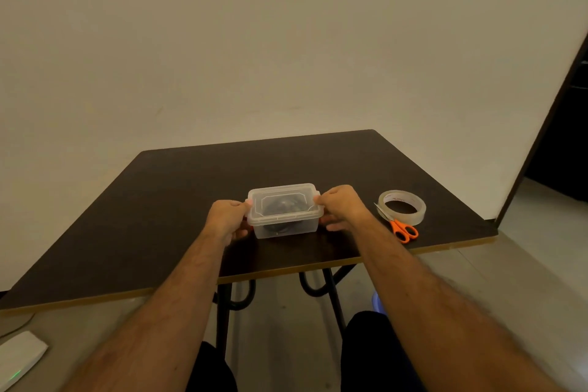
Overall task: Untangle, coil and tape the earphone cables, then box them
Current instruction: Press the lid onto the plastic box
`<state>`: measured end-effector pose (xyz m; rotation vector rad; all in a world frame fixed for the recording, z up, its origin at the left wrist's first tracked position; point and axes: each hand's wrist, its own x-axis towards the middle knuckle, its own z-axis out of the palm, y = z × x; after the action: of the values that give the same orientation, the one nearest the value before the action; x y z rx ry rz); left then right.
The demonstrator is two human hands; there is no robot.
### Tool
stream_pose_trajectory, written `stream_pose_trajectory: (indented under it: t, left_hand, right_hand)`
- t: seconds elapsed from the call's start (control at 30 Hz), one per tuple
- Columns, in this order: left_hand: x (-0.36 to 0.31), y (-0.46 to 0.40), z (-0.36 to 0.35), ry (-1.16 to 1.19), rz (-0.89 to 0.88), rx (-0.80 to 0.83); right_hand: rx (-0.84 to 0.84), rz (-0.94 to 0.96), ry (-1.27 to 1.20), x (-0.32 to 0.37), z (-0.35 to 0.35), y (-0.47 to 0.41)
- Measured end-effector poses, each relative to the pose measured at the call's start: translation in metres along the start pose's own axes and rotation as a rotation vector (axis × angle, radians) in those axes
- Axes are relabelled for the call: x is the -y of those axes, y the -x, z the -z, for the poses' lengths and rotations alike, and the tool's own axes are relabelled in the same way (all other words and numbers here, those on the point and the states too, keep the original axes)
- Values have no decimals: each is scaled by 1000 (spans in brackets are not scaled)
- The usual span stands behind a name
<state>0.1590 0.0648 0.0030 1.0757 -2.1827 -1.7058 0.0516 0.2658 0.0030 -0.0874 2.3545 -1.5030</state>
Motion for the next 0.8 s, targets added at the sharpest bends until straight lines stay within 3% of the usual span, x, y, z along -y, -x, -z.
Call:
stream_pose_trajectory:
  t: [0.37,0.67,0.8]
  left_hand:
    - [-65,-36,-72,106,-80,21]
    - [-133,-61,-178,88,-167,147]
    - [-146,-65,-220,82,-165,201]
  right_hand:
    - [-212,153,37,21,64,-61]
    - [-338,102,2,19,166,-113]
    - [-409,87,139,-2,198,-135]
